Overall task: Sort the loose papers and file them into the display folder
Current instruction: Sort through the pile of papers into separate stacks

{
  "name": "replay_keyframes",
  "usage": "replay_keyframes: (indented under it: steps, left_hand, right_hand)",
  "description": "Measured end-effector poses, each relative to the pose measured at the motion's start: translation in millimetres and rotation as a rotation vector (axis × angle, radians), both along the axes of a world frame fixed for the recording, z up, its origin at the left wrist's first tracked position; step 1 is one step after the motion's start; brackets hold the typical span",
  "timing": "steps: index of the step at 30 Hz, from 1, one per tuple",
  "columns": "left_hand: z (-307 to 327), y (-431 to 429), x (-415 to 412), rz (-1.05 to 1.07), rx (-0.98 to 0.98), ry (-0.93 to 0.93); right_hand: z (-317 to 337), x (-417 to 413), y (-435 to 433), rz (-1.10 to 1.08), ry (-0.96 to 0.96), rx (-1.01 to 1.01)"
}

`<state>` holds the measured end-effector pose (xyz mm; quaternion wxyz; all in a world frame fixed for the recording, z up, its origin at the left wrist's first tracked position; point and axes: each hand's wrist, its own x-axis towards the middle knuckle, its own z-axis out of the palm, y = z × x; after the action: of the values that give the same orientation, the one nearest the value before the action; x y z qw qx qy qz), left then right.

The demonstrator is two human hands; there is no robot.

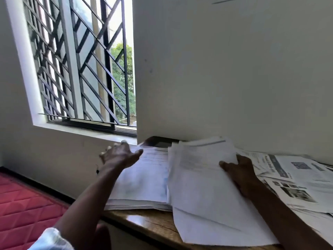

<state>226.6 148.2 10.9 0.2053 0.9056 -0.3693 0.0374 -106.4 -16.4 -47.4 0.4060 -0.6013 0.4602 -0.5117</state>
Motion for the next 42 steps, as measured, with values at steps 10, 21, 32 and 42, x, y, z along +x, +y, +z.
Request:
replay_keyframes:
  steps: [10, 21, 32, 42]
  left_hand:
    - [-44, 19, 34, 0.000, -0.088, 0.136]
    - [-47, 17, 35, -0.074, -0.441, 0.012]
    - [-9, 22, 63, -0.068, -0.532, 0.117]
    - [-12, 38, 65, -0.037, -0.385, 0.287]
  right_hand:
    - [-6, -2, 12, 0.000, 0.755, -0.179]
    - [0, -1, 20, 0.007, 0.712, -0.208]
    - [11, -24, 13, 0.333, 0.478, -0.132]
    - [12, -29, 13, 0.399, 0.455, -0.125]
